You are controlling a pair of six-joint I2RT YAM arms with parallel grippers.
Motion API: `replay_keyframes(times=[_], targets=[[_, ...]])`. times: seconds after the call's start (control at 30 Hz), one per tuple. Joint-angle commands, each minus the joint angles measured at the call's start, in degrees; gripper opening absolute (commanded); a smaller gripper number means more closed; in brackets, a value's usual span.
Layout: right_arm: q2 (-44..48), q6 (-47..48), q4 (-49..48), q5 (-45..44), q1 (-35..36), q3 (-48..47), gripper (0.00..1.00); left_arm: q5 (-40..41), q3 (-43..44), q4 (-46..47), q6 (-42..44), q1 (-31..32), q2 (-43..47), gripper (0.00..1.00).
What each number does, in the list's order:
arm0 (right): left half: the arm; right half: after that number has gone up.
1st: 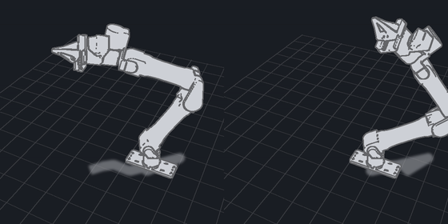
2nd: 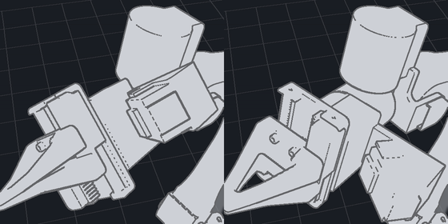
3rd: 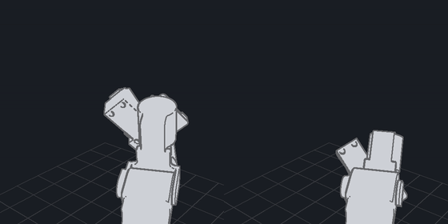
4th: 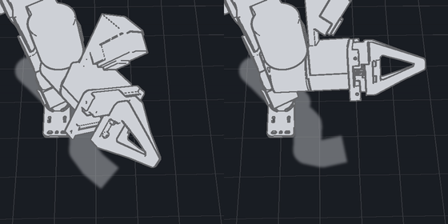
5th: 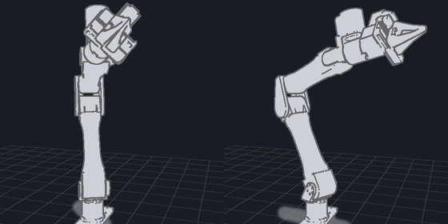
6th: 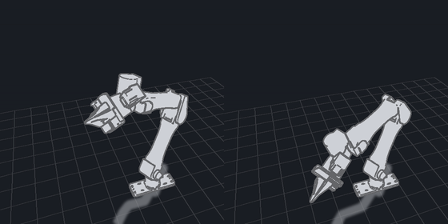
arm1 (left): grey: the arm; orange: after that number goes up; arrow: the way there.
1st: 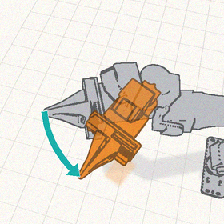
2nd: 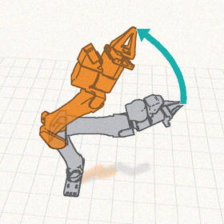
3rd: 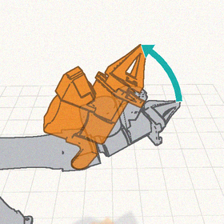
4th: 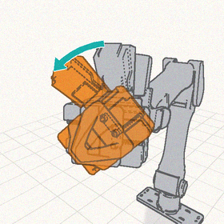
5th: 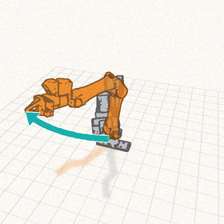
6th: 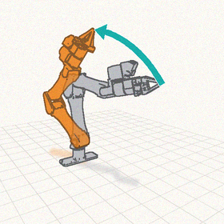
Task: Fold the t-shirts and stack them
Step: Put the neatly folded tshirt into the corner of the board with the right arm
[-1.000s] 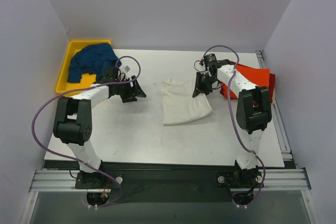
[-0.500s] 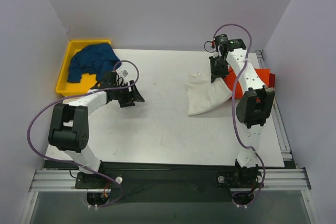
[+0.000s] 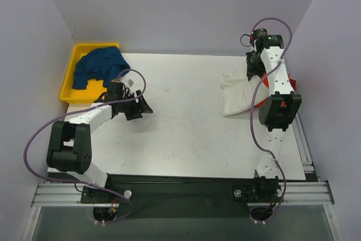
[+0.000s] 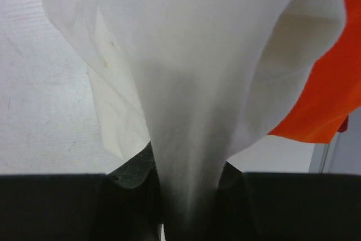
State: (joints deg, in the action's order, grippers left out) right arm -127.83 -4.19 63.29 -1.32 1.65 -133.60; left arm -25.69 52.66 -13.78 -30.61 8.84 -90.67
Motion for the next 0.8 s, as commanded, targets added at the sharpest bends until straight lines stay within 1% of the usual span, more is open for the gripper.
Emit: replay_keyframes(times=[0.0, 0.17, 0.2, 0.3, 0.43, 0.77], targets=[[0.4, 0.8, 1.6, -0.9, -1.5, -4.6, 0.0, 1.4, -1.9, 3.1, -2.1, -0.3, 3.1, 0.77], [0.8, 0.8, -0.3, 0.8, -5.0, -7.6, 0.0, 2.2, -2.2, 3.2, -3.1, -0.3, 3.4, 0.77], [0.9, 0.6, -0.6, 2.6, -5.5, -8.0, 0.0, 2.4, -2.2, 3.3, -3.3, -0.3, 3.5, 0.77], [1.2, 0.1, -1.4, 4.0, -6.7, -8.9, 0.0, 2.8, -2.3, 3.4, -3.8, -0.3, 3.5, 0.77], [1.9, -0.7, -2.3, 6.4, -7.7, -9.7, 0.0, 2.7, -2.4, 3.9, -4.4, -0.1, 3.0, 0.77], [3.9, -1.8, -3.3, 8.8, -11.8, -10.1, 0.0, 2.8, -1.4, 4.2, -5.0, 0.9, 1.6, 0.77]])
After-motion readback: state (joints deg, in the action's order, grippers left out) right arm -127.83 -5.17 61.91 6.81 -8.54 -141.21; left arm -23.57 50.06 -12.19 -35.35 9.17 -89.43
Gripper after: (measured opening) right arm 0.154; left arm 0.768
